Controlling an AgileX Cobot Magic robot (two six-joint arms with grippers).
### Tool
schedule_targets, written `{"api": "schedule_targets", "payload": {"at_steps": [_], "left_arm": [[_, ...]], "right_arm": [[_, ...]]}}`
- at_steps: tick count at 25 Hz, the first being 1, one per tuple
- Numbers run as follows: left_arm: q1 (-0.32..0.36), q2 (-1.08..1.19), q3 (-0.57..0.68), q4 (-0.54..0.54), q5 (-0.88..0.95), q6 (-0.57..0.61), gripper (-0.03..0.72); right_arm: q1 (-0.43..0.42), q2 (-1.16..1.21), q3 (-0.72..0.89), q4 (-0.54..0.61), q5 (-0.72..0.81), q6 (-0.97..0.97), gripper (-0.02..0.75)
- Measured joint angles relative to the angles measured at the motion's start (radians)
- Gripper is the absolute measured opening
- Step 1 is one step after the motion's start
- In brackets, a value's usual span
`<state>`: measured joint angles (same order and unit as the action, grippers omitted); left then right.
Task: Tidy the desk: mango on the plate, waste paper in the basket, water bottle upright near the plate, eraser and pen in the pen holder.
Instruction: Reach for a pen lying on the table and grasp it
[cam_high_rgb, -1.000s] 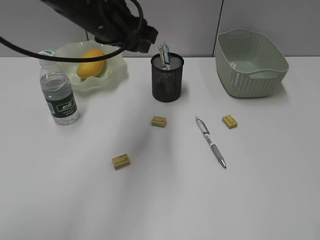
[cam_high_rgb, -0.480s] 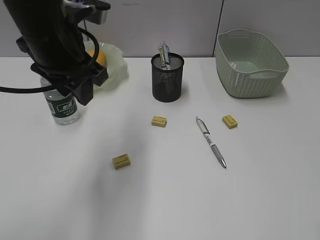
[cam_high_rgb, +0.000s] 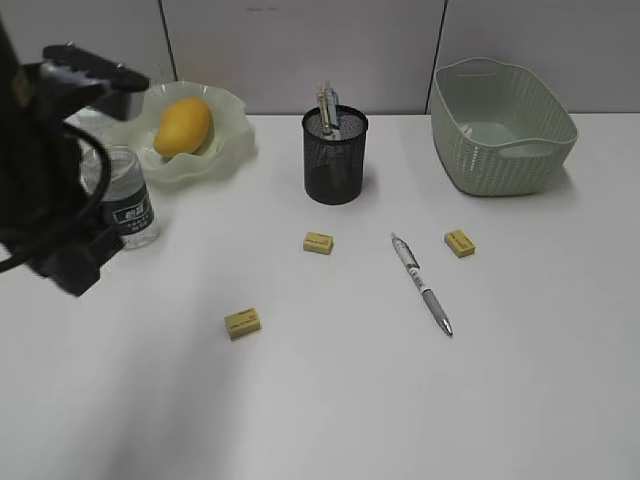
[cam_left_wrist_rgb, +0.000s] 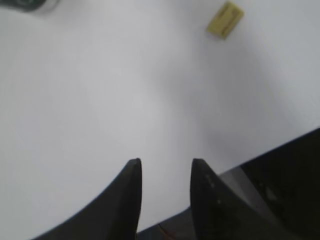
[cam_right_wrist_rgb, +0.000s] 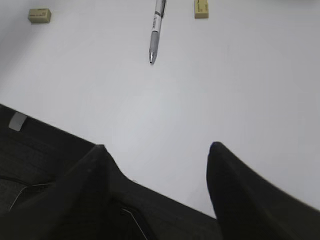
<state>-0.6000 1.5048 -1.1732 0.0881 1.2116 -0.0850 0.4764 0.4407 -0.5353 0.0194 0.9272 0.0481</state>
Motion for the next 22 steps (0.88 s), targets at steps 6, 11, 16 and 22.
{"api": "schedule_targets", "payload": {"at_steps": [6, 11, 16, 22], "left_arm": [[0.000, -0.228, 0.217, -0.021, -0.020, 0.007, 0.436], [0.000, -0.412, 0.318, -0.030, -0.048, 0.007, 0.480], [0.000, -0.637, 0.426, -0.032, -0.097, 0.007, 0.482], [0.000, -0.971, 0.542, -0.043, -0.104, 0.007, 0.482]], "right_arm": [[0.000, 0.142, 0.000, 0.000, -0.027, 0.000, 0.490], [0.000, 0.329, 0.000, -0.007, -0.084, 0.000, 0.490], [0.000, 0.584, -0.030, -0.007, -0.108, 0.000, 0.490], [0.000, 0.869, -0.199, -0.007, -0.119, 0.000, 0.490]]}}
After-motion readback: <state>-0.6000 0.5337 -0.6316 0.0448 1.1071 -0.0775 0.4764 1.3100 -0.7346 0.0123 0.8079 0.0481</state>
